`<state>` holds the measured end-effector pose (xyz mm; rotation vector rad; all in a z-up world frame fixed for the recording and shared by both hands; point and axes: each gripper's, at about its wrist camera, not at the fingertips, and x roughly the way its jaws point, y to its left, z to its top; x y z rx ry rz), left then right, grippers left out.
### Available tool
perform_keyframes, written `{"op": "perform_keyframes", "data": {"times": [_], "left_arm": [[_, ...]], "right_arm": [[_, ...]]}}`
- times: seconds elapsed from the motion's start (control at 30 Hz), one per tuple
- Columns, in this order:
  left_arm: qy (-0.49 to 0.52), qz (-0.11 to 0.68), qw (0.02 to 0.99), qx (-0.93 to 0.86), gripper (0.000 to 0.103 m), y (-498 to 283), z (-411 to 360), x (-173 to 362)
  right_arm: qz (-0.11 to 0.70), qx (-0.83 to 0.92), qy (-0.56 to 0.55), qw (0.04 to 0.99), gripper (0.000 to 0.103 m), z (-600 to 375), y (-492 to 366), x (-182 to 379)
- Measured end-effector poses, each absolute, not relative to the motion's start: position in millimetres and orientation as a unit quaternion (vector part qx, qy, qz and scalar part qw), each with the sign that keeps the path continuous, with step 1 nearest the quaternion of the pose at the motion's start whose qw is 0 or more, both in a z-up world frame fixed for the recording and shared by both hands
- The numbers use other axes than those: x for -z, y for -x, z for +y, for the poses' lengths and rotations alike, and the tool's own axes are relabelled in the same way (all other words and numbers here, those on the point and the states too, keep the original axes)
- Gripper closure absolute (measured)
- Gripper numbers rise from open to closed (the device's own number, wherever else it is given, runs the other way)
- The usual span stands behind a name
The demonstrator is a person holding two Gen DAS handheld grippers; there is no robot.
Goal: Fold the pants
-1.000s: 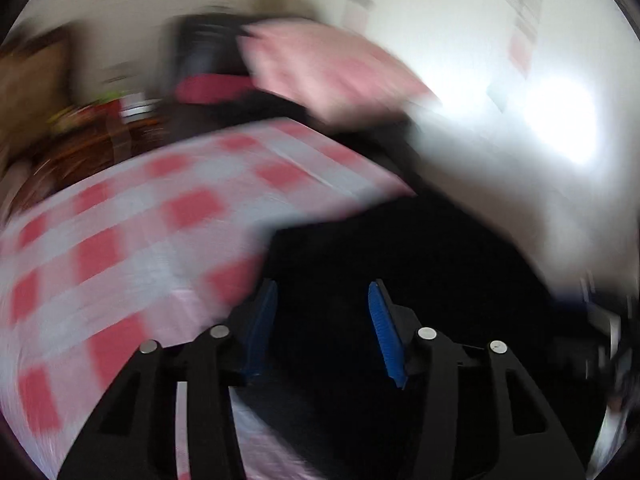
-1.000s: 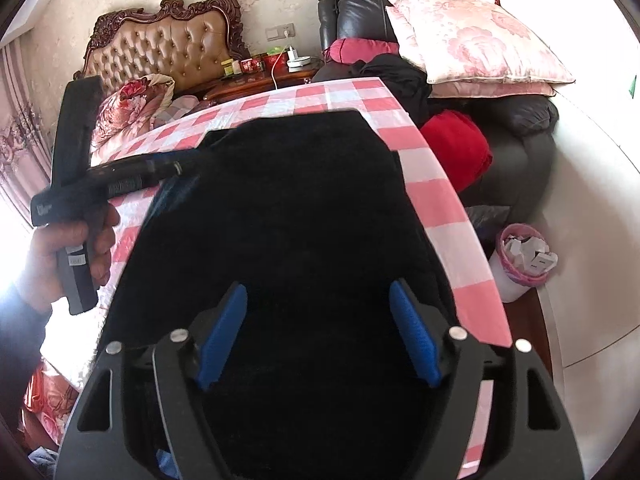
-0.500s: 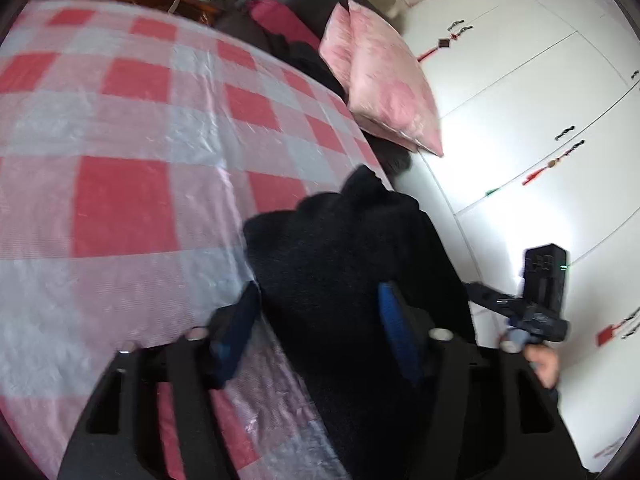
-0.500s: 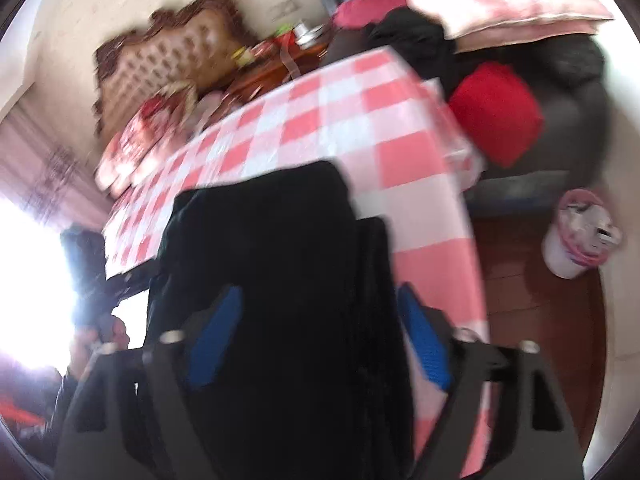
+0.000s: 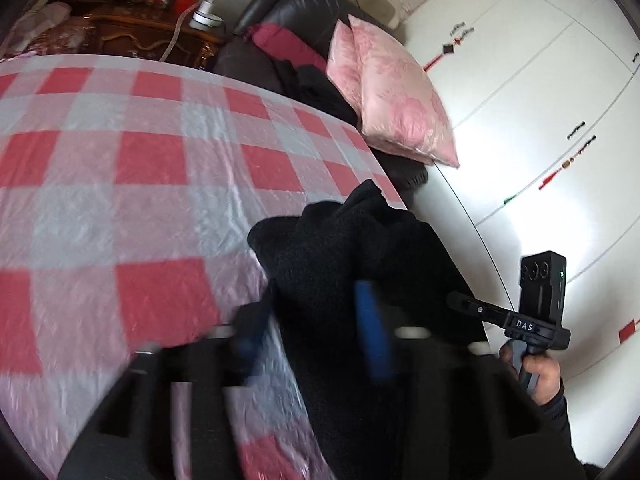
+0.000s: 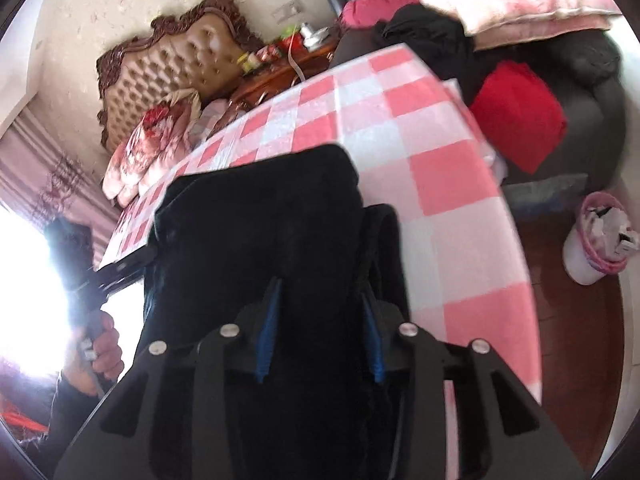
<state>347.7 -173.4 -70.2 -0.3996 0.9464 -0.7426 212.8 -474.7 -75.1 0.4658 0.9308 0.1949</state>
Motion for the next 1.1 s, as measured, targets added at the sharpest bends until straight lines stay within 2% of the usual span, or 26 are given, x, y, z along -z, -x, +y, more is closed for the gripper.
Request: {"op": "perform_keyframes", "data": {"times": [0.03, 0.07, 0.1, 0.23, 0.27, 0.33, 0.4, 0.5, 0.67, 0.73, 0.77, 0.8, 0.87, 0.9, 0.93, 0.97, 1.0, 1.1], "left_arm": [[0.199, 0.428, 0.810, 0.348, 0.044, -332, -166, 65], [0.207, 0.423, 0.809, 0.353, 0.042, -324, -165, 63], [0.208, 0.427, 0.809, 0.346, 0.041, -314, -165, 64], [0.214, 0.470, 0.800, 0.304, 0.044, -286, -178, 81], [0.215, 0.475, 0.799, 0.299, 0.049, -280, -183, 86], [0.205, 0.473, 0.798, 0.311, 0.057, -272, -192, 87], [0.191, 0.466, 0.806, 0.310, 0.072, -266, -197, 86], [0.189, 0.471, 0.801, 0.318, 0.078, -255, -203, 81], [0.190, 0.479, 0.793, 0.325, 0.079, -228, -217, 81], [0.180, 0.472, 0.801, 0.321, 0.078, -225, -223, 82], [0.175, 0.470, 0.805, 0.319, 0.075, -225, -224, 81], [0.174, 0.467, 0.808, 0.314, 0.068, -225, -223, 80], [0.156, 0.446, 0.832, 0.289, 0.066, -218, -215, 70], [0.133, 0.425, 0.853, 0.270, 0.063, -209, -210, 61], [0.113, 0.409, 0.868, 0.258, 0.059, -201, -208, 53], [0.082, 0.383, 0.885, 0.252, 0.050, -187, -209, 40], [0.055, 0.359, 0.898, 0.248, 0.042, -173, -215, 29], [-0.008, 0.323, 0.908, 0.266, 0.038, -146, -247, 14]], "right_arm": [[0.432, -0.082, -0.211, 0.873, 0.049, -475, -202, 69], [0.425, -0.072, -0.204, 0.879, 0.031, -475, -195, 65], [0.421, -0.063, -0.202, 0.882, 0.024, -475, -187, 63], [0.444, -0.084, -0.248, 0.857, 0.024, -484, -173, 76], [0.461, -0.081, -0.250, 0.848, 0.027, -485, -175, 83], [0.467, -0.084, -0.232, 0.849, 0.051, -481, -172, 89], [0.469, -0.101, -0.249, 0.841, 0.064, -482, -167, 92], [0.469, -0.106, -0.247, 0.841, 0.067, -484, -154, 88], [0.468, -0.084, -0.233, 0.849, 0.067, -491, -122, 82], [0.464, -0.083, -0.233, 0.851, 0.063, -494, -115, 84], [0.462, -0.079, -0.232, 0.852, 0.057, -497, -113, 85], [0.459, -0.072, -0.224, 0.857, 0.053, -497, -112, 84], [0.438, -0.048, -0.187, 0.878, 0.048, -490, -104, 69], [0.416, -0.013, -0.155, 0.896, 0.037, -484, -92, 53], [0.399, 0.013, -0.130, 0.908, 0.030, -478, -83, 40], [0.377, 0.030, -0.107, 0.920, 0.020, -467, -72, 29], [0.353, 0.043, -0.082, 0.931, 0.015, -454, -63, 17], [0.316, 0.074, -0.003, 0.946, 0.013, -403, -51, 3]]}}
